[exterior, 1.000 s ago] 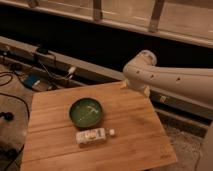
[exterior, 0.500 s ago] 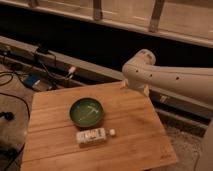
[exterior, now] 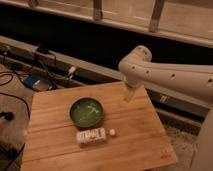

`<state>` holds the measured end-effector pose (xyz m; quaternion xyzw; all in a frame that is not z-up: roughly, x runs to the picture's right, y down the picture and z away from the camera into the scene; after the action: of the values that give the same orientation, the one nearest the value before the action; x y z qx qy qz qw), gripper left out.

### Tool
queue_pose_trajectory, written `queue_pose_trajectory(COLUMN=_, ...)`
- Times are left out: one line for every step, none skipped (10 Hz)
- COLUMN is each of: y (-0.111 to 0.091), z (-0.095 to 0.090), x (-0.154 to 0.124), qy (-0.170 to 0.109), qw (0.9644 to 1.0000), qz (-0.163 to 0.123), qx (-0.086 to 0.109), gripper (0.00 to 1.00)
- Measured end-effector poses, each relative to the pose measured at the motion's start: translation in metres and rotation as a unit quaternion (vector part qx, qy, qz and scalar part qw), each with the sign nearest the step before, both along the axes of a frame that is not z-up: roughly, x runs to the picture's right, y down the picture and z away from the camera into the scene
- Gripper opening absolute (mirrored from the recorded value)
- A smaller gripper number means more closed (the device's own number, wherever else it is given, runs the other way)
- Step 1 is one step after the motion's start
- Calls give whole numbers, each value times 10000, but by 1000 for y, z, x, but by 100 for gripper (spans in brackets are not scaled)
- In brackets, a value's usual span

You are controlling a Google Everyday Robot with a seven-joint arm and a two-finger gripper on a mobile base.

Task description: Place the bottle in the ceramic bowl

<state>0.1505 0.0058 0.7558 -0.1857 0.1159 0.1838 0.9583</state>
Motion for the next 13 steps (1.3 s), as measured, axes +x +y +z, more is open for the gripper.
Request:
queue_pose_trajectory(y=-1, z=0, x=-1, qy=-222, qw=9983, qz=-535, qx=-102, gripper=80)
queue_pose_trajectory(y=-2, z=-1, x=-1, qy=-568, qw=9887, qz=-1361, qx=-265, gripper=80)
queue_pose_trajectory(y=-2, z=-1, x=-1, qy=-748, qw=9800, qz=-1806, qx=-364, gripper=80)
queue_pose_trajectory(y=-3, z=-2, x=-1, qy=-935, qw=9687, qz=-2255, qx=-460, gripper=80)
queue_pose_trajectory(y=-3, z=-2, x=-1, qy=-1094, qw=9575, qz=-2615, qx=-533, gripper=80)
queue_pose_trajectory(y=-4, z=-2, x=-1, qy=-1223, qw=9469, qz=-2913, qx=-591, gripper=80)
queue_pose_trajectory(y=-3, z=-2, x=-2, qy=-1305, qw=9395, qz=-3103, qx=-637, gripper=80)
queue_pose_trajectory(y=-4, z=-2, x=-2, qy=-1357, qw=9346, qz=-3222, qx=-660, gripper=80)
queue_pose_trajectory(y=-4, z=-2, x=-1, qy=-1359, qw=9333, qz=-3258, qx=-662, gripper=80)
queue_pose_trajectory(y=-5, z=-3, x=-1, qy=-1310, qw=9342, qz=-3257, qx=-632, gripper=80)
queue_pose_trajectory(y=-5, z=-4, x=-4, qy=-1336, qw=9320, qz=-3309, qx=-630, gripper=80)
queue_pose_trajectory(y=2, z=-9, x=-12, qy=-1430, qw=9224, qz=-3528, qx=-655, gripper=80)
queue_pose_trajectory(y=12, z=-14, x=-21, qy=-1493, qw=9145, qz=-3697, qx=-683, gripper=80)
